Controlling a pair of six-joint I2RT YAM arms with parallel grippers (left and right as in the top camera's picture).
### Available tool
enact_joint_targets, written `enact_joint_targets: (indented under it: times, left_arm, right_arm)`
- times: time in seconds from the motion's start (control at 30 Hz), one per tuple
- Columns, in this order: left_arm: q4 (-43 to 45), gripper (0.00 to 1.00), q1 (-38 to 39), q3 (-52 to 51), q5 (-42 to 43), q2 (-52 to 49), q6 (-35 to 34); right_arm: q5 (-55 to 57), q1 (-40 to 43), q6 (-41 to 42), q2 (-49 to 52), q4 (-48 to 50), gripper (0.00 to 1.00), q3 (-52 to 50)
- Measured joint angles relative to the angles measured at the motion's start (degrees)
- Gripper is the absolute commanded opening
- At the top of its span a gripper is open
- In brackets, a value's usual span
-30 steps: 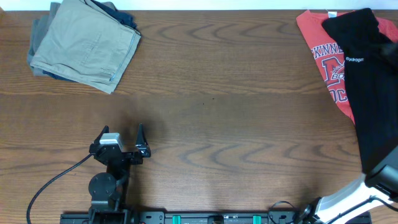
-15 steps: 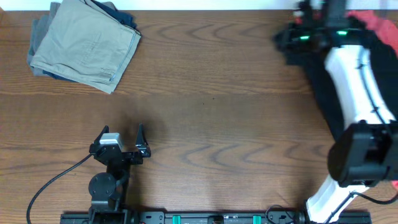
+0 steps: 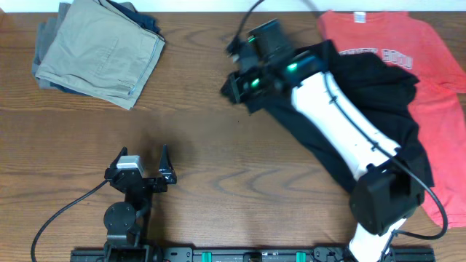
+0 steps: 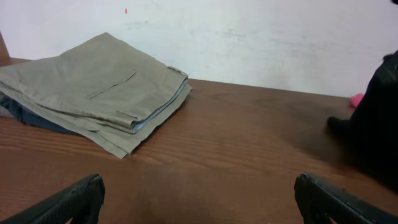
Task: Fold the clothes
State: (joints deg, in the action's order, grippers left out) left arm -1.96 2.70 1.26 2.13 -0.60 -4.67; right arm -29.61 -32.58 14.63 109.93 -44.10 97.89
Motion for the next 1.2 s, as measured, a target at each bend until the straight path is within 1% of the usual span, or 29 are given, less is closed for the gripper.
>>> enact_joint_targets:
  times: [0.13,0.2,0.27,0.3,0.33,0.37,0.43,0.5,0.53,0.67,0.8,0.9,1.03,1.2]
  left_arm:
    - [0.0,0.98,0.0,0.0,0.0,0.0,-0.02]
    - [0.0,0.98,0.0,0.0,0.0,0.0,0.0]
    - [0.0,0.98,0.0,0.0,0.0,0.0,-0.02]
    - [0.0,0.98,0.0,0.0,0.0,0.0,0.0]
    - [0.0,0.98,0.0,0.0,0.0,0.0,-0.02]
    - [0.0,0.98,0.0,0.0,0.0,0.0,-0.02]
    - [0.0,0.98,0.0,0.0,0.0,0.0,-0.02]
    - [0.0,0.98,0.0,0.0,0.0,0.0,0.0]
    - [0.0,0.98,0.0,0.0,0.0,0.0,0.0]
    - [0.0,0.98,0.0,0.0,0.0,0.0,-0.02]
    - [0.0,0.98,0.0,0.0,0.0,0.0,0.0]
    - [0.0,0.98,0.0,0.0,0.0,0.0,0.0]
    - [0.0,0.98,0.0,0.0,0.0,0.0,0.0]
    - [0.0,0.98,0.0,0.0,0.0,0.0,-0.02]
  right_arm:
    - [0.09,-6.73,-1.09,0.0,-1.57,0.02,0.0]
    - [0.55,-8.98,-1.49,0.0,-1.64,0.14,0.0]
    - [1.46,-10.32,-1.79,0.0,-2.01,0.18,0.0]
    - [2.19,-10.51,-1.99,0.0,-2.43,0.24,0.0]
    - [2.89,-10.36,-1.95,0.0,-3.04,0.41,0.0]
    - [3.5,-9.79,-1.95,0.0,-3.76,0.55,0.0]
    - [4.22,-7.58,-2.38,-0.22,-5.49,0.68,0.0]
    - [4.98,-4.02,-2.25,-0.83,-7.1,0.97,0.0]
    - [5.09,-1.97,-2.47,-1.27,-7.98,0.99,-0.02]
    - [6.93,9.94,-2.71,-4.22,-11.17,0.99,-0.02]
    - [9.27,22.01,-2.69,-6.34,-11.78,0.99,-0.02]
    - [12.48,28.74,-2.69,-6.47,-13.09,0.99,-0.04]
    - [17.38,35.23,-2.71,-5.64,-13.75,0.99,-0.35]
    - [20.72,38.62,-2.67,-1.44,-13.7,0.99,-0.66]
